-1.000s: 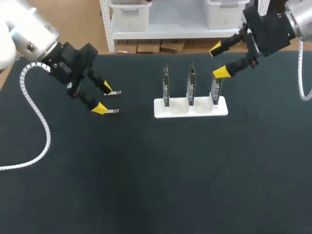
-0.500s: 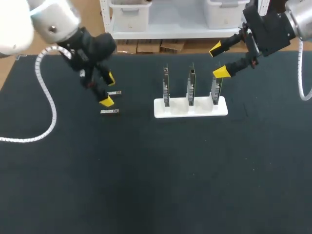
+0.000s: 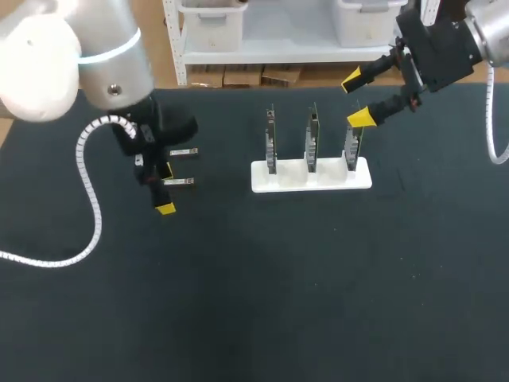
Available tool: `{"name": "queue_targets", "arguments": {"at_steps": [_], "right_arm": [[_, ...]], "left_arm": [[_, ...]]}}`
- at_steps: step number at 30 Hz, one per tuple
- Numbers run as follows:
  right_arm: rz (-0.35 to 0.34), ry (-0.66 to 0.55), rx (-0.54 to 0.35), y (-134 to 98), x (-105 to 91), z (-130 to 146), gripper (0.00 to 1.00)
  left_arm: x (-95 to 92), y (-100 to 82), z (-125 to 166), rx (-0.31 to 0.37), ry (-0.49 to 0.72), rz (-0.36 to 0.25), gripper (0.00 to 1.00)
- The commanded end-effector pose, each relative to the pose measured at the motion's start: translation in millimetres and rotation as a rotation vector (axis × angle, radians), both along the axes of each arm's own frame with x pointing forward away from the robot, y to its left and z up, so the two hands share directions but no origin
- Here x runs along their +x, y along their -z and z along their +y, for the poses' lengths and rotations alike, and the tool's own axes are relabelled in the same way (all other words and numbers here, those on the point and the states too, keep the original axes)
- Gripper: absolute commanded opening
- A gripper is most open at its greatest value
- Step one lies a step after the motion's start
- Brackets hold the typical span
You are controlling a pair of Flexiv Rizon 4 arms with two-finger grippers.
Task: Pick up the optical module with the left hand, and insert it into the network port with the right hand.
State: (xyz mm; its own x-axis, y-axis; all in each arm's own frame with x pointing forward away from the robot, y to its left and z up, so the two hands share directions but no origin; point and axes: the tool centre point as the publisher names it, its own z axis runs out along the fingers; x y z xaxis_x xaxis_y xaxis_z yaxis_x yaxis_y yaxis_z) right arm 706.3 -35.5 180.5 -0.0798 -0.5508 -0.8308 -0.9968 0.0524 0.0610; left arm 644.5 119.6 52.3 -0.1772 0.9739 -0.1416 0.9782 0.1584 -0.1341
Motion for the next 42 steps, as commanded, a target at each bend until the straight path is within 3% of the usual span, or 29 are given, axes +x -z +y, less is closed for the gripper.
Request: {"name": "queue_targets", "arguments": {"at_steps": [1, 6, 11, 18, 23, 31, 34, 42], "right_arm": [[-0.002, 0.003, -0.001, -0.3, -1.6, -0.3, 1.0], [-0.002, 0.003, -0.001, -0.3, -1.6, -0.3, 1.0], [-0.002, 0.003, -0.001, -0.3, -1.6, -0.3, 1.0], [-0.002, 0.003, -0.001, -0.3, -1.6, -0.3, 1.0], [-0.002, 0.003, -0.001, -0.3, -1.6, -0.3, 1.0], [-0.002, 0.003, -0.001, -0.3, -1.6, -0.3, 1.0], [-0.002, 0.003, -0.001, -0.3, -1.6, -0.3, 1.0], [-0.002, 0.003, -0.001, -0.3, -1.6, -0.3, 1.0]], "left_arm": [[6.7, 8.9, 6.9, 0.0, 0.038, -0.008, 1.0], [19.7, 7.4, 14.5, 0.031, 0.047, 0.021, 1.0], [30.0, 3.1, 12.7, 0.068, 0.036, -0.005, 1.0], [48.9, 6.8, 0.5, 0.077, 0.07, -0.011, 1.0], [53.2, 12.9, -1.3, 0.125, 0.062, -0.018, 1.0], [53.8, 22.0, -2.1, 0.107, 0.073, 0.013, 1.0], [52.8, 29.9, -2.2, 0.067, 0.076, 0.021, 1.0], [50.1, 39.8, -3.6, 0.067, 0.085, 0.037, 1.0]]}}
